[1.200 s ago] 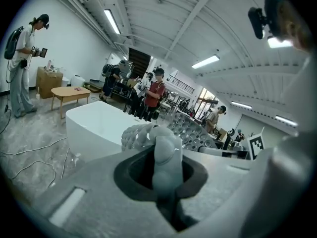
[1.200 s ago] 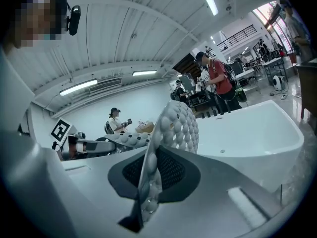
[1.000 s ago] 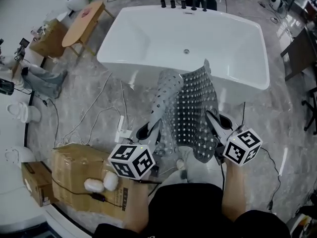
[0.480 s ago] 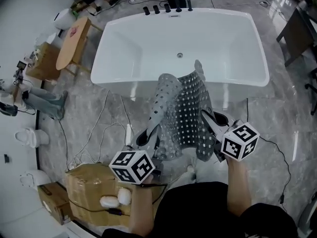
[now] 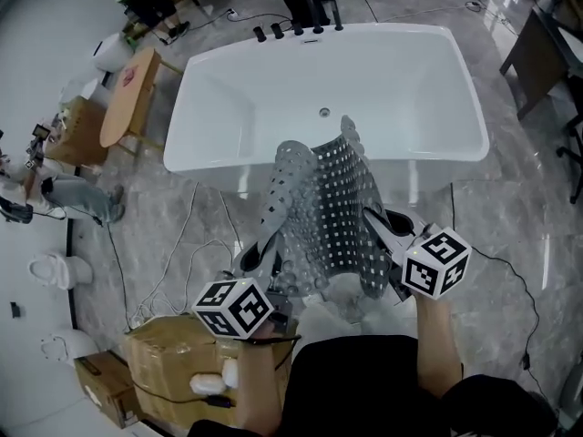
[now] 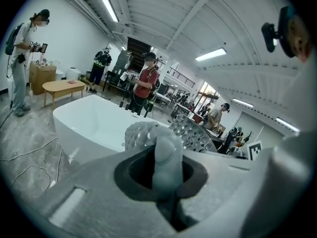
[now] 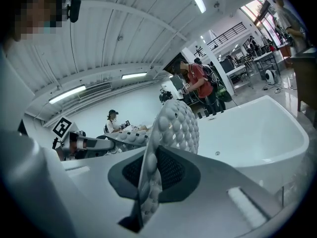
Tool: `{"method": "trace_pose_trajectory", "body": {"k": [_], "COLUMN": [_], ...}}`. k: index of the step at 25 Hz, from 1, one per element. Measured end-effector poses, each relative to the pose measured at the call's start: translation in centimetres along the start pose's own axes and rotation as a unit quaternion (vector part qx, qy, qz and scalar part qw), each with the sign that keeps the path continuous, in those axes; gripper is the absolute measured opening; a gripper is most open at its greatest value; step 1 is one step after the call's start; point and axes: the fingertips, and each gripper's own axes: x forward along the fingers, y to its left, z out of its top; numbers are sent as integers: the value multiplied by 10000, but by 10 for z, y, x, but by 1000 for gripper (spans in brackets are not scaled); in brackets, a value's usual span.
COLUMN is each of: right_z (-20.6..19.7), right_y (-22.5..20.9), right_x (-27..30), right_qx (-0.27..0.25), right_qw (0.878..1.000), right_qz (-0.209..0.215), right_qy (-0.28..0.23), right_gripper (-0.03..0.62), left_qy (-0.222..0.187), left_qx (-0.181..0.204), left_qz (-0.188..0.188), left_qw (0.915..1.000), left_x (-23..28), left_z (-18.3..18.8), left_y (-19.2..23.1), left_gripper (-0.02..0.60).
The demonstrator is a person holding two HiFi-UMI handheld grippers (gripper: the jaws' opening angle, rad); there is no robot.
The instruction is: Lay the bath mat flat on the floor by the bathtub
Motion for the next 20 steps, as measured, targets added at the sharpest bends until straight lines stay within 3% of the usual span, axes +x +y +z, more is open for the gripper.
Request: {"method": "trace_pose_trajectory", "body": {"k": [20], "right_z": [-41], "right_y": [16], "right_x": [39], "right_qx": [128], "right_qw": [9948], "right_qz": [-977], "right_qy": [256], "right_gripper": [21], "left_qy": [626], "left_qx": [-131], "left_qz": [-778], "left_qw": [9949], "left_x": [23], "left_z": [-16], "left_y": [69], "left_gripper": [21]}}
